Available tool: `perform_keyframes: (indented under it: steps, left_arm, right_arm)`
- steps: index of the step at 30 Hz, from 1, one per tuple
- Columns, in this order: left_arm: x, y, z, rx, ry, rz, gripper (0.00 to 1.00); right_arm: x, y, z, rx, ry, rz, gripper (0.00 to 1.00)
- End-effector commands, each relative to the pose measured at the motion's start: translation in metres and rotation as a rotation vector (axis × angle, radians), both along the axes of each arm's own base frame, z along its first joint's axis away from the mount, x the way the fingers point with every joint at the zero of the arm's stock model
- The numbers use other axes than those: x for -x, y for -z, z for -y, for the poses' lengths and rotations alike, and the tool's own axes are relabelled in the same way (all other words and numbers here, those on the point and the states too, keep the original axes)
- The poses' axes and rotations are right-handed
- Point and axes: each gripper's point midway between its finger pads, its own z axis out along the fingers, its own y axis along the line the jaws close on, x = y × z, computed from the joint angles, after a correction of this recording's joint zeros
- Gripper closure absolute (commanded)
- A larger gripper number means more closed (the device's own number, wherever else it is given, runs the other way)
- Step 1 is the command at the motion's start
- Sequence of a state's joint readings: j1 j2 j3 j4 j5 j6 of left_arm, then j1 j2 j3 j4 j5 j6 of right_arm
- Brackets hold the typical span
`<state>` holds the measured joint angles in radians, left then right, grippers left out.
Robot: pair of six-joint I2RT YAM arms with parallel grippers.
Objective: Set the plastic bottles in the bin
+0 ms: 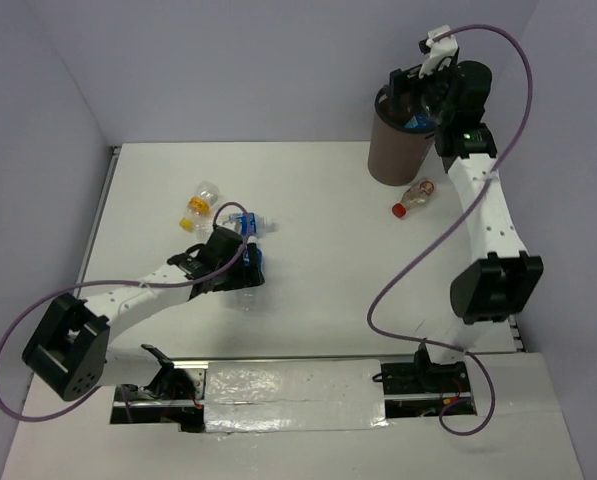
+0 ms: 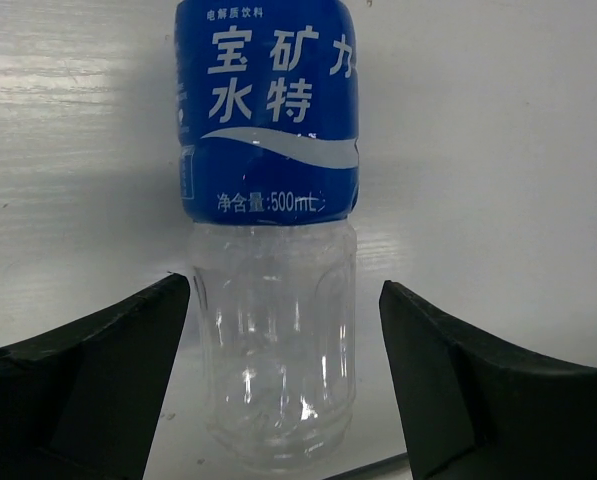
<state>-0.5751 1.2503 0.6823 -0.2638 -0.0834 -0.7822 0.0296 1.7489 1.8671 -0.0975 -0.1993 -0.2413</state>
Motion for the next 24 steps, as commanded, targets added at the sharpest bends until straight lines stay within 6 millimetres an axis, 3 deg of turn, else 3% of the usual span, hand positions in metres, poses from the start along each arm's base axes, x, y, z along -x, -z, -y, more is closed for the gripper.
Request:
perform_keyframes:
  steps: [1,4,5,7,8,10,12,16,22,24]
  left_arm:
    - [-0.017,0.002,0.009,-0.068,0.017,0.032,0.11]
    - [-0.023,0.007,0.015,-0.106,0.032,0.020,0.13]
    - [-0.022,0.018,0.015,-0.135,0.037,-0.008,0.14]
    - [-0.025,0.023,0.022,-0.152,0.060,-0.023,0.20]
    - [-0.024,0.023,0.026,-0.151,0.070,-0.026,0.23]
    - [-0.026,0.016,0.039,-0.132,0.104,-0.007,0.36]
    - [-0.028,0.002,0.056,-0.081,0.144,0.034,0.51]
    - [-0.030,-0.035,0.092,0.061,0.236,0.138,0.60]
    - [-0.029,-0.093,0.140,0.329,0.404,0.307,0.65]
    - [-0.026,-0.109,0.153,0.408,0.469,0.360,0.66]
  right_arm:
    - [0.086,0.013,-0.064,0.001,-0.399,-0.110,0.00]
    - [0.128,0.024,-0.081,-0.036,-0.512,-0.154,0.00]
    - [0.136,0.044,-0.084,-0.054,-0.529,-0.206,0.00]
    - [0.154,0.056,-0.086,-0.072,-0.551,-0.249,0.00]
    - [0.160,0.074,-0.087,-0.085,-0.557,-0.298,0.00]
    - [0.175,0.092,-0.088,-0.094,-0.573,-0.365,0.00]
    - [0.191,0.118,-0.092,-0.133,-0.596,-0.472,0.00]
    - [0.216,0.157,-0.104,-0.264,-0.631,-0.666,0.00]
    - [0.235,0.180,-0.134,-0.487,-0.622,-0.866,0.00]
    - [0.232,0.183,-0.140,-0.540,-0.569,-0.898,0.00]
